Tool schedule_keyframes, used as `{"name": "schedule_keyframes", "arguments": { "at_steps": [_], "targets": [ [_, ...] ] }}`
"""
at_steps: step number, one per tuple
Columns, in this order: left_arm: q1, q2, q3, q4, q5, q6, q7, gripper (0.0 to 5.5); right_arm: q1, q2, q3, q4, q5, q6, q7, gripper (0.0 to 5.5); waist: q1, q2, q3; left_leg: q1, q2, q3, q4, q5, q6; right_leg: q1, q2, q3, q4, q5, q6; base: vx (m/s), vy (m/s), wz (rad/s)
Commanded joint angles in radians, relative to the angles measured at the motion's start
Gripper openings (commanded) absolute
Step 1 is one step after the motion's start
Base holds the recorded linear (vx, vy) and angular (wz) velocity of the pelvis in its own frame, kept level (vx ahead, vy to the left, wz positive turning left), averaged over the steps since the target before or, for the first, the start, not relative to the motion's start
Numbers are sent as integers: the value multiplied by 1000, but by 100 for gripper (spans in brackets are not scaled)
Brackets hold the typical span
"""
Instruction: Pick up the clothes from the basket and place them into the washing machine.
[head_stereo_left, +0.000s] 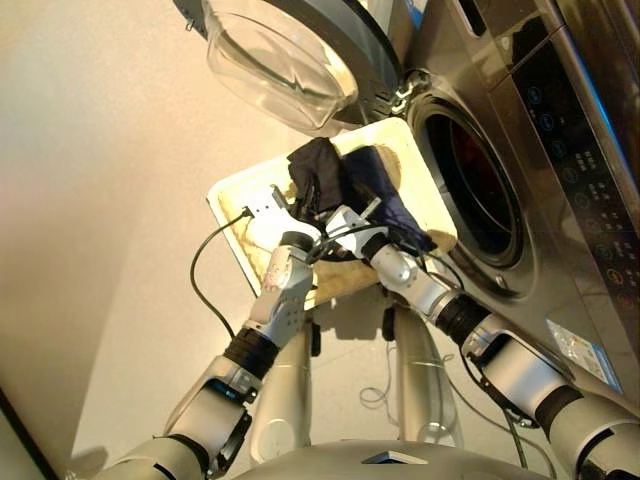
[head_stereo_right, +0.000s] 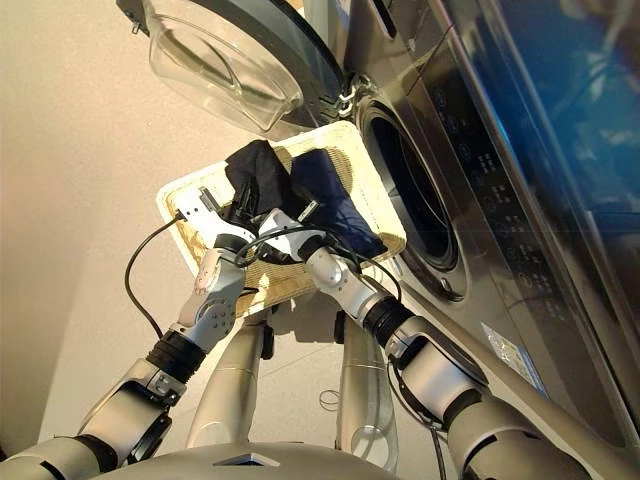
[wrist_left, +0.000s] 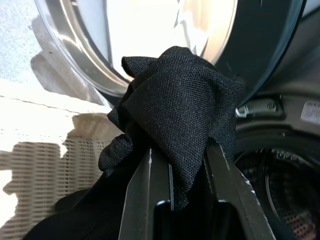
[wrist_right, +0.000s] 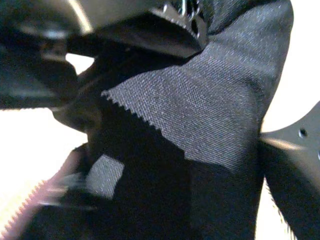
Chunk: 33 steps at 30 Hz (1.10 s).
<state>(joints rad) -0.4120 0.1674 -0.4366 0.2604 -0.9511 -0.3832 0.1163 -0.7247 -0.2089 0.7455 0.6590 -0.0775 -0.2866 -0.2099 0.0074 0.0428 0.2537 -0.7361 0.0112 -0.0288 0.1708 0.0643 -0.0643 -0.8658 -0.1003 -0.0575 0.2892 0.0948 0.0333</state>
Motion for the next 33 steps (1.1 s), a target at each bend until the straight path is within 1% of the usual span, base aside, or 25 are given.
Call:
{"name": "schedule_keyframes", "arguments": {
  "at_steps": [1,4,5,6,9,13,14,16,17,18,19,20,21,22,23,24,26,27,29,30,31,33],
  "targets": [
    [5,-3,-66,-206,8,-48,-81,0,-118,78,-57,33,-1,6,-51,0,15,48,-10,-62,-88,-2,26,1,72,69,47,-42,-147,59,19,0,0,0],
    [7,0,-71,-210,13,-50,-74,0,-111,73,-68,16,8,4,-61,0,16,48,-10,-62,-88,-1,31,-2,73,68,46,-41,-143,58,19,0,0,0],
    [6,-2,-69,-205,15,-50,-71,84,-102,75,-71,11,13,3,-65,0,14,47,-11,-62,-87,-1,31,-2,73,67,46,-41,-142,58,19,0,0,0],
    [9,-3,-62,-202,20,-54,-65,550,-96,70,-77,9,10,4,-71,0,13,47,-11,-61,-87,0,32,-3,73,67,45,-41,-141,57,19,0,0,0],
    [10,-2,-35,-191,29,-62,-49,550,-71,54,-92,0,-6,8,-91,0,8,43,-13,-62,-87,0,35,-5,73,67,45,-40,-142,57,19,0,0,0],
    [29,0,39,-171,51,-83,-11,550,-30,34,-128,-4,-45,16,-140,0,3,42,-15,-64,-87,2,36,-7,74,65,43,-40,-140,56,19,0,0,0],
    [45,0,81,-163,61,-92,13,550,-26,22,-160,-41,-43,27,-177,0,1,40,-17,-65,-86,6,36,-8,74,64,43,-38,-140,56,19,0,0,0],
    [57,-2,124,-150,78,-97,36,550,1,-14,-185,-77,-60,38,-179,0,-5,37,-18,-66,-85,8,37,-10,75,61,44,-38,-138,55,17,0,0,0],
    [66,9,154,-154,115,-99,55,550,34,-33,-215,-103,-75,42,-195,0,-12,34,-17,-67,-85,9,38,-12,75,60,44,-39,-136,54,18,0,0,0],
    [77,16,186,-141,137,-94,64,550,54,-50,-246,-113,-89,43,-212,0,-14,33,-16,-70,-84,9,40,-13,76,58,43,-39,-136,53,18,0,0,0],
    [94,20,207,-139,157,-99,75,550,79,-66,-279,-128,-89,45,-225,0,-18,32,-16,-72,-84,8,41,-14,77,56,43,-39,-134,53,17,111,-1,4],
    [98,13,199,-120,167,-109,74,550,77,-40,-285,36,-123,39,-271,0,-8,40,-22,-59,-81,0,44,-46,73,67,49,-34,-128,26,24,128,4,0],
    [101,26,199,-102,176,-119,88,550,50,-30,-290,121,-159,61,-341,0,1,46,-27,-61,-83,-4,43,-46,73,64,48,-34,-127,24,24,131,11,12],
    [111,27,225,-96,180,-117,98,550,40,-37,-305,112,-178,68,-358,0,5,49,-29,-66,-82,-5,44,-46,74,56,47,-33,-121,23,24,0,0,0],
    [136,26,242,-94,185,-125,105,550,36,-57,-329,123,-203,85,-383,0,6,51,-30,-69,-82,-5,44,-46,74,49,47,-34,-115,21,24,0,0,0],
    [133,26,249,-74,184,-126,111,550,19,-70,-353,136,-207,104,-408,0,7,53,-33,-73,-82,-7,44,-47,75,40,47,-33,-111,20,24,0,0,0],
    [124,21,258,-40,185,-127,120,550,-12,-102,-406,151,-193,120,-453,0,12,55,-34,-82,-81,-8,41,-44,75,22,43,-34,-101,18,25,-44,9,39],
    [123,21,269,-37,187,-127,120,550,-28,-125,-428,158,-199,136,-471,0,10,55,-27,-104,-88,-2,41,-13,80,2,35,-38,-99,42,19,-87,17,83],
    [123,21,271,-47,194,-127,123,550,-66,-148,-463,190,-203,158,-511,0,17,61,-19,-118,-89,-2,43,-12,81,-20,33,-42,-83,39,19,0,14,51],
    [127,24,266,-50,197,-126,122,550,-96,-164,-469,223,-205,174,-523,0,25,67,-22,-117,-87,-11,47,-43,78,-24,38,-37,-67,9,25,0,0,0],
    [125,29,265,-56,197,-128,122,550,-135,-180,-475,246,-203,183,-538,0,25,69,-13,-148,-92,-4,54,-14,83,-53,30,-44,-61,34,17,0,0,0],
    [132,43,264,-70,198,-129,117,550,-210,-226,-479,296,-215,210,-567,0,35,76,-4,-179,-94,-5,68,-16,85,-87,29,-43,-39,28,17,-74,31,168]
  ]
}}
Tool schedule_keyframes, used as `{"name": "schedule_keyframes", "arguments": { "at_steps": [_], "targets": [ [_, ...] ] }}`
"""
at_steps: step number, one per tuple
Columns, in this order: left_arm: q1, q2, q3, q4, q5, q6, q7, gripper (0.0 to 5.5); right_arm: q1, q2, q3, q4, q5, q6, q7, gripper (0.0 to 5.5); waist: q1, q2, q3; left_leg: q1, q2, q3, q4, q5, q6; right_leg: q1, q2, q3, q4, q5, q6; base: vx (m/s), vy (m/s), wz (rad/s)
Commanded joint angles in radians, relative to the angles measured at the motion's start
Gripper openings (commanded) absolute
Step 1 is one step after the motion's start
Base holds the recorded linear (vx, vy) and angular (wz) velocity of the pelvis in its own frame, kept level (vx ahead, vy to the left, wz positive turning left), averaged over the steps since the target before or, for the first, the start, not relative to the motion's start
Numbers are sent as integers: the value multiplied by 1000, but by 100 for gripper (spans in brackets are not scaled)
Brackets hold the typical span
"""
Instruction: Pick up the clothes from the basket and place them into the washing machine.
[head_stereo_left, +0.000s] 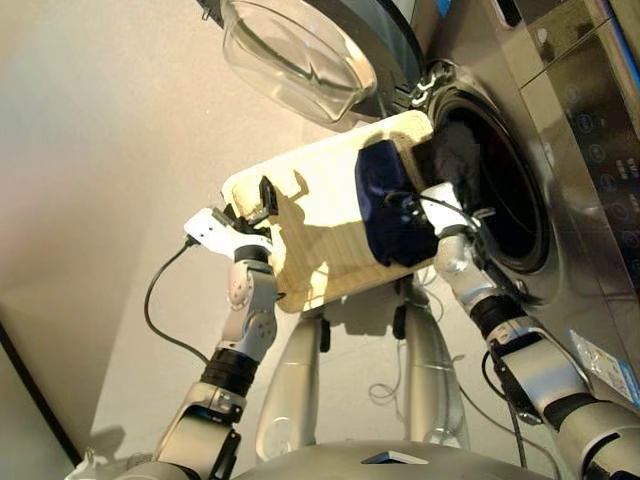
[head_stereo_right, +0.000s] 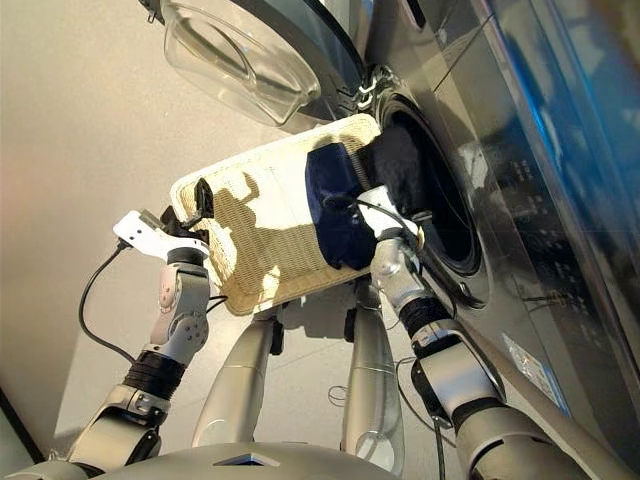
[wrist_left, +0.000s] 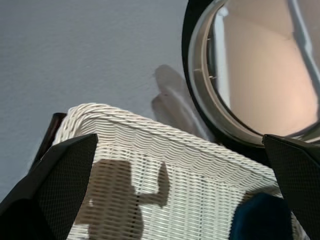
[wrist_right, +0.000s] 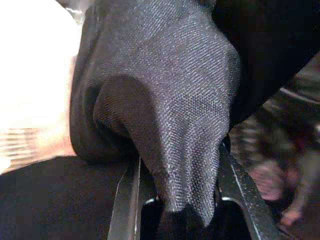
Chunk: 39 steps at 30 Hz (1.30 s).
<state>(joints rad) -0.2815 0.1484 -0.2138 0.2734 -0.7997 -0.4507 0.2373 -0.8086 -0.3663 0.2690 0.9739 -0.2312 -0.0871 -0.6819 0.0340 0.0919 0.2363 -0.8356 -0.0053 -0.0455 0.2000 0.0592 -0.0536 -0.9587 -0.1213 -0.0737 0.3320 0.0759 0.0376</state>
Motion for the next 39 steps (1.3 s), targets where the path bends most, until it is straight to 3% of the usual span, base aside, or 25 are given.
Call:
{"name": "schedule_keyframes", "arguments": {
  "at_steps": [1,2,10,14,19,20,21,22,28,39],
  "targets": [
    [1,67,41,-87,48,-61,-4,550,-175,-99,-4,9,-59,19,-104,0,12,29,15,-100,-78,11,49,-14,77,-17,47,-28,-66,44,12,78,11,178],
    [5,74,34,-89,49,-61,-5,550,-217,-121,4,39,-64,34,-121,0,21,33,13,-101,-76,0,59,-46,74,-23,51,-22,-46,14,21,81,17,121],
    [8,125,3,-117,39,-41,-17,550,-546,-268,160,362,-6,104,-95,0,43,48,38,-233,-86,1,153,-60,77,-166,34,-21,96,-15,17,10,2,12],
    [-3,127,-2,-116,40,-31,-9,550,-596,-339,157,424,39,135,-126,0,43,52,44,-269,-94,1,180,-65,76,-202,27,-22,144,-30,15,4,-1,45],
    [6,125,-8,-88,32,-19,-9,550,-593,-322,162,419,64,131,-118,0,37,46,37,-270,-95,3,187,-69,76,-193,27,-26,141,-31,11,4,-1,36],
    [6,125,-8,-88,32,-19,-9,550,-593,-322,162,419,64,131,-118,17,37,46,37,-270,-95,3,187,-69,76,-193,27,-26,141,-31,11,0,0,0],
    [7,125,-2,-83,33,-20,-6,550,-582,-308,152,400,72,120,-115,252,36,43,34,-264,-94,3,182,-70,76,-187,29,-25,136,-31,10,0,0,0],
    [9,121,5,-61,37,-23,-3,550,-556,-281,146,374,93,84,-83,550,31,37,26,-250,-93,5,176,-72,75,-174,31,-24,126,-28,9,0,0,0],
    [32,121,33,-17,31,-26,-14,550,-456,-186,114,286,246,-34,71,550,15,17,15,-177,-81,10,130,-65,67,-97,35,-24,56,-14,9,0,0,0],
    [68,111,28,51,41,14,-91,550,-244,-66,109,172,373,-129,288,550,25,24,16,-26,-87,12,4,-11,55,43,38,-34,-44,4,16,0,0,0]
  ]
}}
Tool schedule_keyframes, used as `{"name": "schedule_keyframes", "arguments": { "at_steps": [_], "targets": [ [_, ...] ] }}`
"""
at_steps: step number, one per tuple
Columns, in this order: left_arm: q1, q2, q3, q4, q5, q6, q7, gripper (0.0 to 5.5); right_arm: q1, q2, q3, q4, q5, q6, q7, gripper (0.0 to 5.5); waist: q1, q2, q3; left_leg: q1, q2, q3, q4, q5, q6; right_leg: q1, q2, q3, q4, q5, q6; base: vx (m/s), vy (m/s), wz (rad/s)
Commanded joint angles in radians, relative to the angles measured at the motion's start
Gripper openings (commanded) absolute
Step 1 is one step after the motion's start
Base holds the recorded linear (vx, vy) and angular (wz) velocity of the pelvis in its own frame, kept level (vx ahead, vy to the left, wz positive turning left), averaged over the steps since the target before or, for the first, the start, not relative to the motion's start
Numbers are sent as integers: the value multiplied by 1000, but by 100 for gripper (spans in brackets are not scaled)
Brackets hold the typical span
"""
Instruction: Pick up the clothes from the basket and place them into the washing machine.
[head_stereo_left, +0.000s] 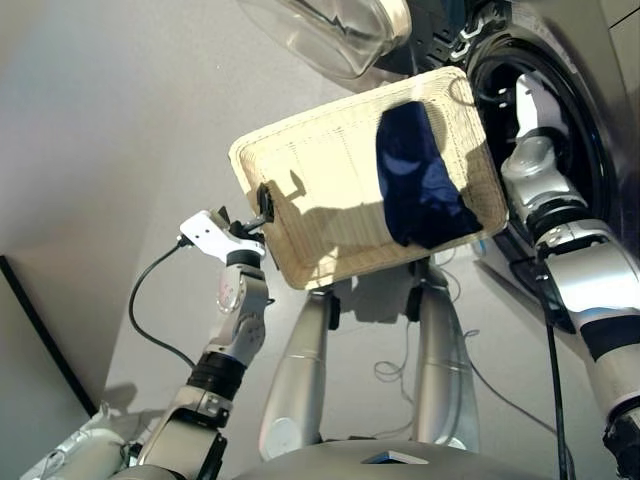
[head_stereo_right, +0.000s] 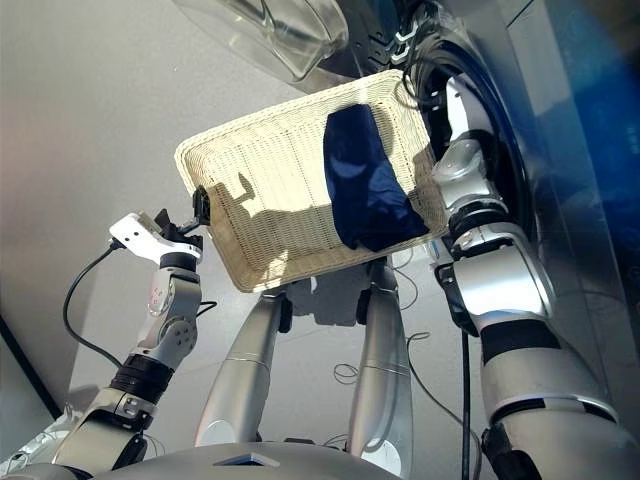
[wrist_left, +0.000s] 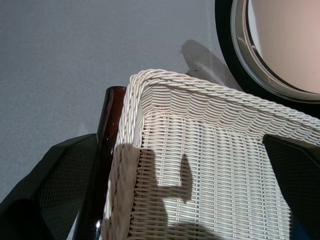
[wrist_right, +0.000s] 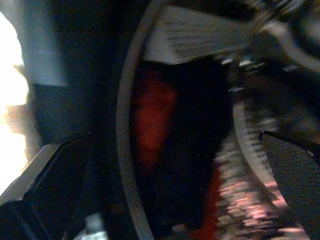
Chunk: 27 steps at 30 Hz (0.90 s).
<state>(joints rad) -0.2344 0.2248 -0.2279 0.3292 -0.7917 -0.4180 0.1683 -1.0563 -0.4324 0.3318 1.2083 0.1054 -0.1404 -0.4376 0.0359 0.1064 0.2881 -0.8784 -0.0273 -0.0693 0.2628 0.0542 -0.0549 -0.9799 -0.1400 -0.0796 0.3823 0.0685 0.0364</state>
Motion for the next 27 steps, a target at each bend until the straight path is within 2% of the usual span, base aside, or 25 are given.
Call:
{"name": "schedule_keyframes", "arguments": {
  "at_steps": [1,8,11,15,21,27],
  "targets": [
    [19,28,47,25,41,-10,-26,550,41,28,57,-83,56,-81,89,550,26,9,-39,38,-69,34,-75,2,54,87,57,-27,-112,16,18,0,0,0],
    [34,12,36,50,53,9,-72,550,105,125,107,-69,101,-72,246,550,48,33,-38,84,-75,34,-115,27,51,126,56,-23,-134,18,20,0,0,0],
    [29,8,33,49,51,8,-71,550,102,138,92,-59,132,-74,253,550,56,42,-29,75,-77,32,-106,26,54,116,55,-19,-122,14,19,0,0,0],
    [-4,3,34,33,55,0,-50,550,72,159,86,-46,158,-76,258,550,68,64,11,26,-77,33,-81,27,57,60,51,-17,-76,6,16,0,0,0],
    [-50,12,47,-26,57,-22,-19,550,-4,137,82,-47,172,-80,229,550,66,62,68,-126,-70,34,36,-3,71,-81,46,-11,41,-22,12,-33,-16,65],
    [-90,13,39,-63,54,-40,20,550,-104,112,71,-29,192,-82,205,550,56,61,108,-271,-73,37,160,-46,78,-224,49,-8,177,-60,7,-9,-7,29]
  ]
}}
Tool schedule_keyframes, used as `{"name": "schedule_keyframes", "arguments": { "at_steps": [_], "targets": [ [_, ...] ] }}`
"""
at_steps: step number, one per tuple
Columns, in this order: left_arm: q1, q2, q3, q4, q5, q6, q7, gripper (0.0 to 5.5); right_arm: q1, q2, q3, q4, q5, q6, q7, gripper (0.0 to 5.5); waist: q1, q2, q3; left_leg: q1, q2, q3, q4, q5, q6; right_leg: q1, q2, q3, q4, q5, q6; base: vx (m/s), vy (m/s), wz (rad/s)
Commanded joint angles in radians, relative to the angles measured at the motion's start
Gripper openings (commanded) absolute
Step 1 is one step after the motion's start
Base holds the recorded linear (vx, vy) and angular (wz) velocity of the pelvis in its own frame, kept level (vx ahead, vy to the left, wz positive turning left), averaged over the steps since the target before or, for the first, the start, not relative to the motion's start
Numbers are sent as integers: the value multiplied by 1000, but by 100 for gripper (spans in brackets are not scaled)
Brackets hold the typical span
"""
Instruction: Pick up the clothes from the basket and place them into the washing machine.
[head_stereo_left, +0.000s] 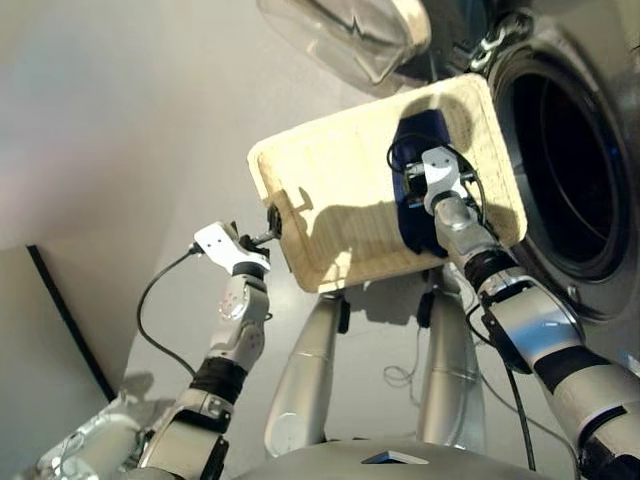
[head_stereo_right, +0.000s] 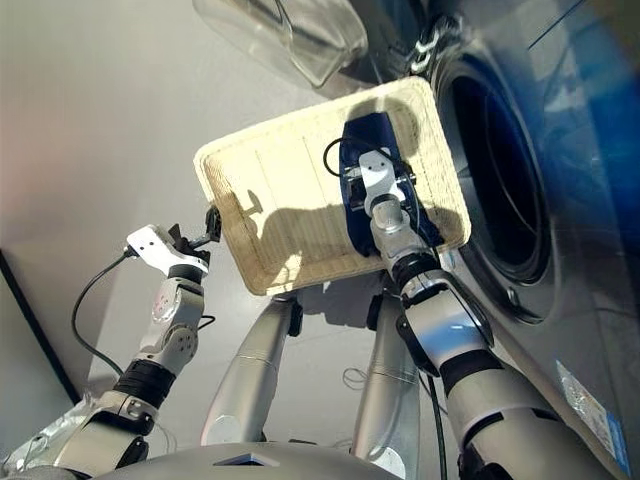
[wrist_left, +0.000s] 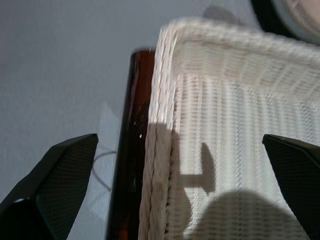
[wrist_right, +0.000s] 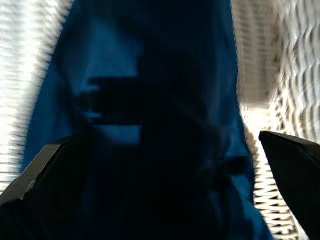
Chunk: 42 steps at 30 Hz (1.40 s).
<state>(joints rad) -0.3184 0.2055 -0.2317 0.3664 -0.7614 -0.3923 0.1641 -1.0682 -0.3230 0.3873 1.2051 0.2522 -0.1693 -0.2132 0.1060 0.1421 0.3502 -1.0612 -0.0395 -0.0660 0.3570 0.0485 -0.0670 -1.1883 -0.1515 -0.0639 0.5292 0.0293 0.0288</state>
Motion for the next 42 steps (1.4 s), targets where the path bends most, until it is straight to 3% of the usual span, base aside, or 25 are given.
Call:
{"name": "schedule_keyframes", "arguments": {
  "at_steps": [1,8,9,10,11,17,24,28,34,38,42],
  "targets": [
    [-6,38,41,-103,30,-65,25,550,-108,-1,17,-22,43,-53,-21,550,-16,25,48,-109,-60,36,88,-49,91,-39,64,-22,60,-30,12,0,0,0],
    [4,49,27,-108,36,-58,36,550,-158,-29,-6,48,56,-46,-23,550,-10,26,51,-204,-73,47,181,-80,100,-142,59,-20,172,-62,6,0,0,0],
    [8,51,28,-112,35,-57,35,550,-160,-31,-9,54,60,-45,-21,444,-8,26,50,-208,-74,50,188,-81,100,-146,59,-20,178,-64,5,0,0,0],
    [9,53,29,-112,35,-57,37,550,-159,-30,-14,59,65,-46,-18,114,-7,27,48,-212,-75,51,192,-83,102,-152,59,-19,184,-64,5,0,0,0],
    [9,53,31,-111,32,-58,38,550,-158,-29,-17,61,67,-47,-17,0,-6,26,45,-213,-74,53,193,-84,102,-155,58,-18,185,-64,5,0,0,0],
    [13,56,43,-96,30,-57,31,550,-116,-3,-23,72,75,-51,17,0,-6,12,10,-192,-71,57,174,-80,103,-128,58,-23,155,-55,2,0,0,0],
    [37,38,55,-56,9,-55,1,550,-7,15,-35,1,83,-75,30,0,-18,-20,-29,-76,-59,48,85,-65,96,7,59,-36,47,-38,3,0,0,0],
    [59,25,76,-26,12,-57,10,550,84,3,-37,-70,-89,-77,-104,0,-34,-43,-47,34,-54,38,-8,-41,85,123,63,-44,-58,-21,9,0,0,0],
    [93,27,98,-6,48,-83,47,550,184,-77,-71,-173,-337,-25,-290,0,-47,-50,-62,127,-55,22,-91,-18,80,227,72,-61,-167,-1,17,0,0,0],
    [96,30,115,-1,72,-97,88,550,176,-170,-101,-214,-512,46,-440,0,-54,-46,-68,122,-58,12,-94,-20,85,219,76,-57,-177,6,18,0,0,0],
    [105,45,120,-19,81,-101,114,550,64,-243,-140,-147,-519,105,-516,0,-47,-43,-73,98,-59,12,-78,-29,89,190,77,-47,-157,3,17,0,0,0]
  ]
}}
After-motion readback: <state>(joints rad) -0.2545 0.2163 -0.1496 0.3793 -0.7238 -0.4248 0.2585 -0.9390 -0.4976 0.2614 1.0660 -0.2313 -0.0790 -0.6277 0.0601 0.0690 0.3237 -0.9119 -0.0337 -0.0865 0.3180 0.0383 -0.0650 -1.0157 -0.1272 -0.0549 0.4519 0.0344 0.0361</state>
